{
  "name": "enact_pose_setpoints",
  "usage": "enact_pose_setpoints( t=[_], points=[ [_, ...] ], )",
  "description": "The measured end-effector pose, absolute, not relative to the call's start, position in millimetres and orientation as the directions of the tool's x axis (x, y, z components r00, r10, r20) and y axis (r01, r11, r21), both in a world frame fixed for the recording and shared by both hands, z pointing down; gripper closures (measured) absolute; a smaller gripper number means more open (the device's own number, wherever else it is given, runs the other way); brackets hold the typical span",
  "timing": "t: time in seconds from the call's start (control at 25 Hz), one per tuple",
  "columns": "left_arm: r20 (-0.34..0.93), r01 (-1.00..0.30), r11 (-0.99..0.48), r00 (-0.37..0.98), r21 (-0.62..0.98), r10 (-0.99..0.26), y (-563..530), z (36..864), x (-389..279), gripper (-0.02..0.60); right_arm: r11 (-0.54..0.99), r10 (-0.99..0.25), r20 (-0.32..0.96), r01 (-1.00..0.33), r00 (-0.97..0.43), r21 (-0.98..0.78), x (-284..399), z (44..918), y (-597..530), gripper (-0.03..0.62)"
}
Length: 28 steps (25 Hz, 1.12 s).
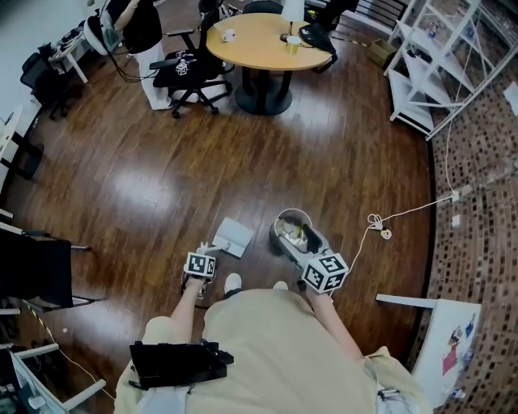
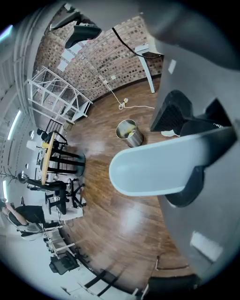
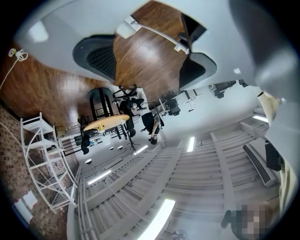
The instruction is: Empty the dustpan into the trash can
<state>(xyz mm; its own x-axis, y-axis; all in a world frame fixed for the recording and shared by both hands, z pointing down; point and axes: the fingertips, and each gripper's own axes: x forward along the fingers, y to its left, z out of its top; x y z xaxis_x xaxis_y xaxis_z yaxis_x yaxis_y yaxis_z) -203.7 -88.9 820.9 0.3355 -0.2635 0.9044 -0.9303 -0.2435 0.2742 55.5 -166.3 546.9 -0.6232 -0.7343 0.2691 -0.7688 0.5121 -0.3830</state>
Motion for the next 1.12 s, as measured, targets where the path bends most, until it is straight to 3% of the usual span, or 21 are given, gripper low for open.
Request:
enact_pose_setpoints(
  t=[0.08,0.36,0.8,1.12],
  points=[
    [0.907,-0.929,-0.247,0.336,0.276,-0.253,-85.4,821.1,-207.0,0.299,0.514,-0.73,0.272,-0.765,-0.628,-0.387,54.7,548.6,-165.9,0.184],
    [0.906,-0.939,-0.25,0.307,0.238,-0.291,-84.5,807.5,-219.7,0.208,0.515,-0.725,0.275,-0.761,-0.632,-0.394,54.6,552.5,-167.5,0.184],
    [0.832,-0.939,-0.308,0.29,0.151,-0.474,-107.5,715.3,-225.8,0.153,0.498,-0.75,0.253,-0.773,-0.611,-0.392,68.0,548.0,-176.7,0.184],
    [0.604,-0.908,-0.399,0.389,0.126,-0.696,-173.6,585.4,-166.7,0.155,0.515,-0.778,0.195,-0.784,-0.597,-0.348,71.3,518.9,-190.2,0.184]
  ],
)
